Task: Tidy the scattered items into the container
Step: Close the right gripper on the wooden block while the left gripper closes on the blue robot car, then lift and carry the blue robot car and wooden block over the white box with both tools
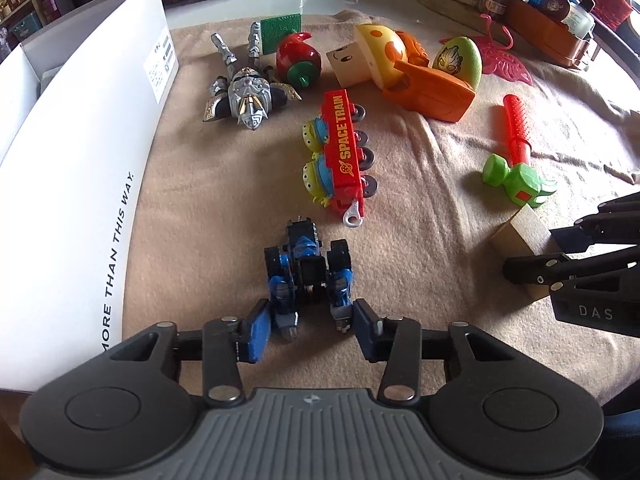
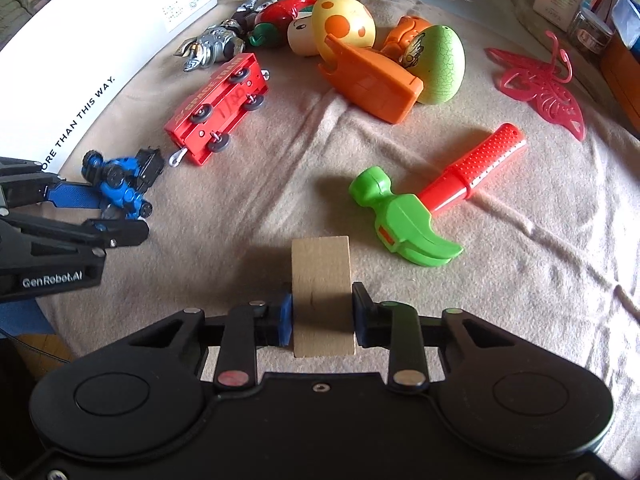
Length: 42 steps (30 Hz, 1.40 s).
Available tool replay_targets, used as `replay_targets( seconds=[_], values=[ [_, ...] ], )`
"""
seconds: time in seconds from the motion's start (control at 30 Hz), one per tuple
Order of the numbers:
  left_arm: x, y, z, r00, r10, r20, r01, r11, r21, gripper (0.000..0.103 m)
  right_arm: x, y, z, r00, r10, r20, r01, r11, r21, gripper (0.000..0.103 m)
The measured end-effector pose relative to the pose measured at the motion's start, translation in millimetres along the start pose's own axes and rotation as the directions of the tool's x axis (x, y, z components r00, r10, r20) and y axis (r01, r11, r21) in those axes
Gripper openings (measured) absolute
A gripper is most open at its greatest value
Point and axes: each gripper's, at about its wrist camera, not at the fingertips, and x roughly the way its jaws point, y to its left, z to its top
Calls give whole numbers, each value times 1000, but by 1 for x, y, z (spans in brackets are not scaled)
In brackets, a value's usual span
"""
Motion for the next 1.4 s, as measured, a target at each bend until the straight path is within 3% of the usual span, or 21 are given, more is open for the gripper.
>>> replay_targets(
  seconds=[0.27, 0.53, 0.7, 0.77, 1.0, 1.4],
  values=[
    [-1, 1, -1, 1000, -15, 17, 14, 1000, 10, 43, 1, 3, 3, 1000, -22, -19, 22, 1000, -9, 32],
    [-3, 7, 2, 997, -63, 43, 65, 997, -50, 42, 2, 4, 4, 999, -34, -29, 34, 999, -6, 35],
    [-3, 5, 3, 997, -59, 56, 62, 997, -55, 42, 2, 4, 4, 999, -37, -27, 37, 999, 5, 37],
    [-4, 4, 3, 997, -45, 58, 48, 997, -57, 42, 1, 2, 3, 999, -29, -25, 29, 999, 18, 31],
    [-18, -1, 11, 996, -22, 92, 27, 998, -50, 42, -3, 0, 2, 1000, -15, -24, 17, 998, 59, 30],
    [-37, 0, 18, 991, -2, 136, 12, 997, -72, 41, -24, -13, 4, 998, 30, 55, -38, 988, 153, 30]
  ],
)
